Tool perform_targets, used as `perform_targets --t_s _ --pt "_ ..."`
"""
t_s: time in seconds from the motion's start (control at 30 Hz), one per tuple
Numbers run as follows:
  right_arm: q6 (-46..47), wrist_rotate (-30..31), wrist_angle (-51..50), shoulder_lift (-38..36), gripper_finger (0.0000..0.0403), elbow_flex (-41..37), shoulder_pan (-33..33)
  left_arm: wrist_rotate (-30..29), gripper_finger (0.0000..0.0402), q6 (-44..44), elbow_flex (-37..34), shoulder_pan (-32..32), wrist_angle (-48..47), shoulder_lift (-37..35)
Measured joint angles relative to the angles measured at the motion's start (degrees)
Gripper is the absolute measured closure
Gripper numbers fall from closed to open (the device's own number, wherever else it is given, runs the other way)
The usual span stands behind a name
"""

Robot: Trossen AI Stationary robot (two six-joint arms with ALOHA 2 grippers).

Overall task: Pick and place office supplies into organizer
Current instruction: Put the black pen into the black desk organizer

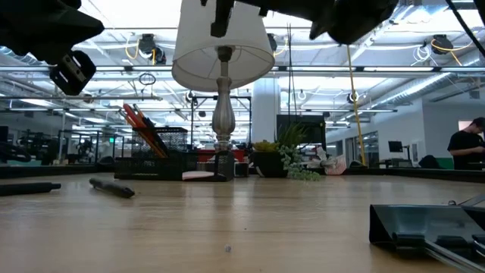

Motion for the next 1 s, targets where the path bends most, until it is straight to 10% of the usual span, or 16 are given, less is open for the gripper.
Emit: perform_targets --t_s 0.37,0.77,1.0 --pt "-2.97 18.09 -34.82 -5.02 0.0387 -0.06 7.74 6.05 0.0366 -2.43 0.0 -1.77 -6.07 0.0" --pt "0.55 19.75 -37.85 8.25 0.0168 8.2 5.01 3.91 0.0272 -3.43 0.0 -1.77 -7.8 0.02" --pt "2.28 25.75 -51.05 17.63 0.0159 20.5 4.73 4.79 0.0236 -5.26 0.0 -1.77 -7.84 0.02"
